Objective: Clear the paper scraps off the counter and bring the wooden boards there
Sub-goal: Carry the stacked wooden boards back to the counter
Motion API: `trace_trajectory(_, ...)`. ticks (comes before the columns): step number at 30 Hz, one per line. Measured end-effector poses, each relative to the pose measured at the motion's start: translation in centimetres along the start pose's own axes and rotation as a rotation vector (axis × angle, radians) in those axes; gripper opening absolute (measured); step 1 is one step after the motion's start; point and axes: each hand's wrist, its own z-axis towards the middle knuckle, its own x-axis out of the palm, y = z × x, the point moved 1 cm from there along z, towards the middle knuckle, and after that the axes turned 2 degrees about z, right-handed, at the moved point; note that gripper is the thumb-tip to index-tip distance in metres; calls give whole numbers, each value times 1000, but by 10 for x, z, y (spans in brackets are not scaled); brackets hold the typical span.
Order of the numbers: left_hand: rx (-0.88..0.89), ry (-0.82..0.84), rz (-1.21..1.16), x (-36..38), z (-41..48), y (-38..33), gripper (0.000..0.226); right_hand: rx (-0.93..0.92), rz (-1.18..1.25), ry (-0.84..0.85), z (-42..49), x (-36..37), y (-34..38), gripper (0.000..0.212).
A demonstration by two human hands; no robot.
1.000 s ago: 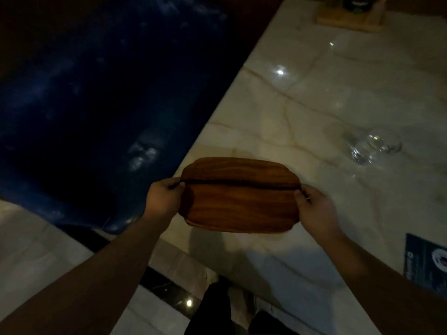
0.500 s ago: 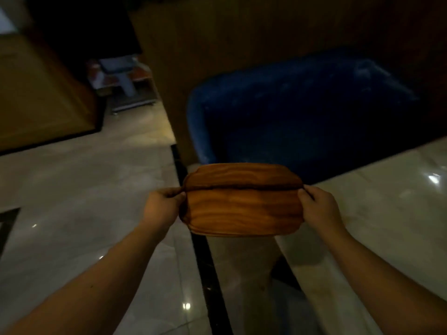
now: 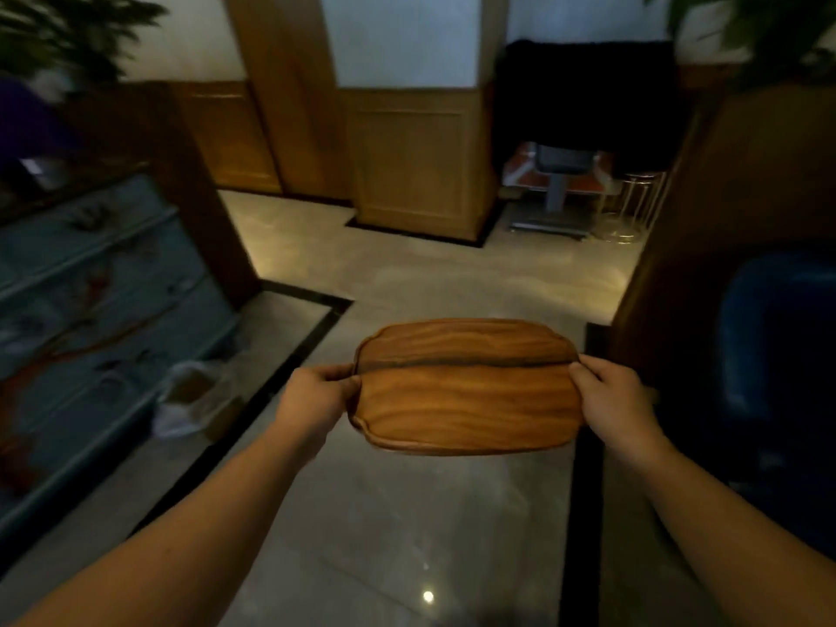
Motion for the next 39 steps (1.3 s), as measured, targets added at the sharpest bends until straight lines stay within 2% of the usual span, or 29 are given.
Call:
trace_trajectory(3, -50, -111, -38, -80, 15, 20, 21, -92, -36, 103, 18, 77, 45, 27)
trace_trajectory(7, -116, -247, -116, -160, 25, 40, 29, -201, -65, 257, 41, 170, 90, 29)
trace_trajectory(10, -181, -350, -176, -209, 37, 53, 35, -234, -61, 389, 55, 234, 119, 30)
trace_trajectory(13, -218, -445, -210, -258, 54, 65, 28, -267, -44, 506, 73, 306, 149, 34)
trace_trajectory(18, -266, -626, -248, -335, 100, 74, 36, -348, -9, 702, 114, 430, 214, 31)
trace_trajectory(21, -315, -730, -264, -374, 125, 76, 31, -395, -6, 791, 133, 490, 253, 31)
trace_trajectory(23, -332, -777, -279, -398, 136, 78, 28, -430, -28, 833, 140, 521, 274, 35)
trace_trajectory(27, -388, -881, -307, -454, 154, 89, 43, -517, -56, 941, 149, 594, 331, 28)
trace_trajectory(32, -406, -983, -301, -516, 165, 94, 26, -603, -84, 1009, 140, 675, 390, 31)
trace_trajectory(39, -349, -1097, -325, -636, 174, 133, 28, -704, -57, 1040, 105, 802, 471, 35)
